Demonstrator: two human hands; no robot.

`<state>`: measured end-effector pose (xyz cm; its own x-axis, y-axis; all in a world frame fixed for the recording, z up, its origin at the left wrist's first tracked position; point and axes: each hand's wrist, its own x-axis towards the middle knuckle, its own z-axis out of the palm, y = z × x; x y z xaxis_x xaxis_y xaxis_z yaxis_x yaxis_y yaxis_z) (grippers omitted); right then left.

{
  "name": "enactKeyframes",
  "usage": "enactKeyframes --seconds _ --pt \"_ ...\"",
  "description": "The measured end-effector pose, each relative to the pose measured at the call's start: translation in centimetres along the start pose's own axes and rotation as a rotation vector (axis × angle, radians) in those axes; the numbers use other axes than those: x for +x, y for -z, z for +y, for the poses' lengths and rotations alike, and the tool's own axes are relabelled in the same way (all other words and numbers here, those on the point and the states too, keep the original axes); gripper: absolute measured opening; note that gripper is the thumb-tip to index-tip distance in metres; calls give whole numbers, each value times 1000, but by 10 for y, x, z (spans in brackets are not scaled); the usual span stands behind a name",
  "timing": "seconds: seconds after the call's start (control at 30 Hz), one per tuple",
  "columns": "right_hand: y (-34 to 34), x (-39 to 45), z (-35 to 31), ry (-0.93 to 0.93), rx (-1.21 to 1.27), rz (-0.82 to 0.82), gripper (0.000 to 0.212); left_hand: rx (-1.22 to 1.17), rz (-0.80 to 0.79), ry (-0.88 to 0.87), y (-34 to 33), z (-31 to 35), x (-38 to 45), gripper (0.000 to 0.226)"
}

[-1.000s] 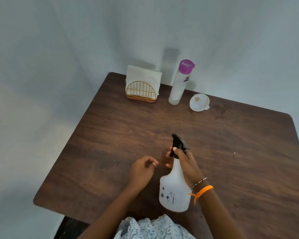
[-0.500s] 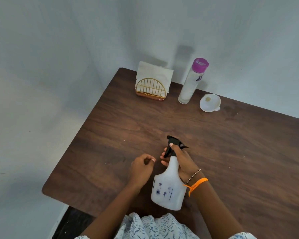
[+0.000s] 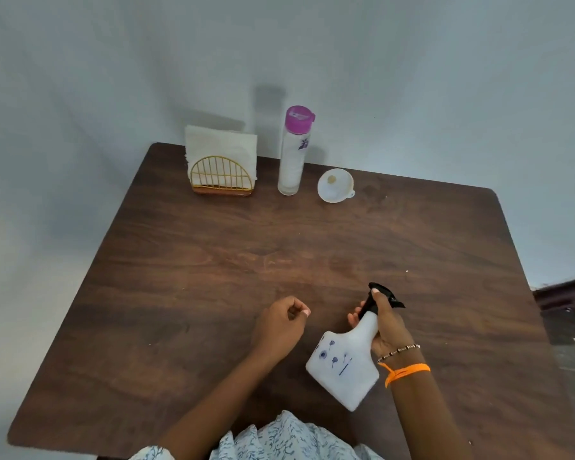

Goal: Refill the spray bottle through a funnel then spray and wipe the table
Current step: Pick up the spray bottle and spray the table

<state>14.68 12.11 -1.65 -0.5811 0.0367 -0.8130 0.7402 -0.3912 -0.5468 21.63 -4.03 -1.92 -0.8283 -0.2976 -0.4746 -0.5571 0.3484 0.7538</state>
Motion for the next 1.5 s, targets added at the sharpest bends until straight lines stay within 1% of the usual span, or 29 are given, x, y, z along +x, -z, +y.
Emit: enactKeyframes --seconds 0.13,0.2,0.4,0.47,0.57,0.63,0.7,0.77,0.83,0.9,1.0,1.17,1.33,1.5 --pt "2 -8 -11 -33 -17 -88 27 10 -15 -9 -5 6 2 10" --pt "2 -11 -15 5 -71 -138 24 15 -13 -9 -5 7 2 9" --pt "-5 -16 -46 250 -267 -174 15 21 -46 1 -5 12 5 10" --pt "-8 -17 -64 373 -292 -183 11 4 -55 10 -3 18 9 11" --pt "-15 -12 -94 592 -384 -155 10 -40 -54 25 -2 30 18 12" --pt "-23 -6 -112 683 -412 -144 7 -39 -50 13 -3 39 26 12" --pt "-33 5 -130 774 -392 -125 13 -35 -41 -15 -4 48 37 12" --pt "-42 18 -147 858 -382 -57 22 -31 -22 -41 -5 61 48 12" --pt "-51 33 -163 909 -347 -3 23 -16 -8 -64 -4 75 61 13" --pt "-61 47 -180 921 -282 11 20 7 3 -85 -3 89 76 12" --pt "-76 70 -199 919 -294 1 21 -2 -11 -127 0 107 98 10" --pt "-92 111 -224 902 -367 -73 23 11 -9 -150 5 130 128 10" --pt "-99 134 -245 874 -321 -151 21 -28 30 -162 8 137 145 11" --pt "-109 140 -249 862 -352 -219 30 -43 30 -153 7 138 152 11"
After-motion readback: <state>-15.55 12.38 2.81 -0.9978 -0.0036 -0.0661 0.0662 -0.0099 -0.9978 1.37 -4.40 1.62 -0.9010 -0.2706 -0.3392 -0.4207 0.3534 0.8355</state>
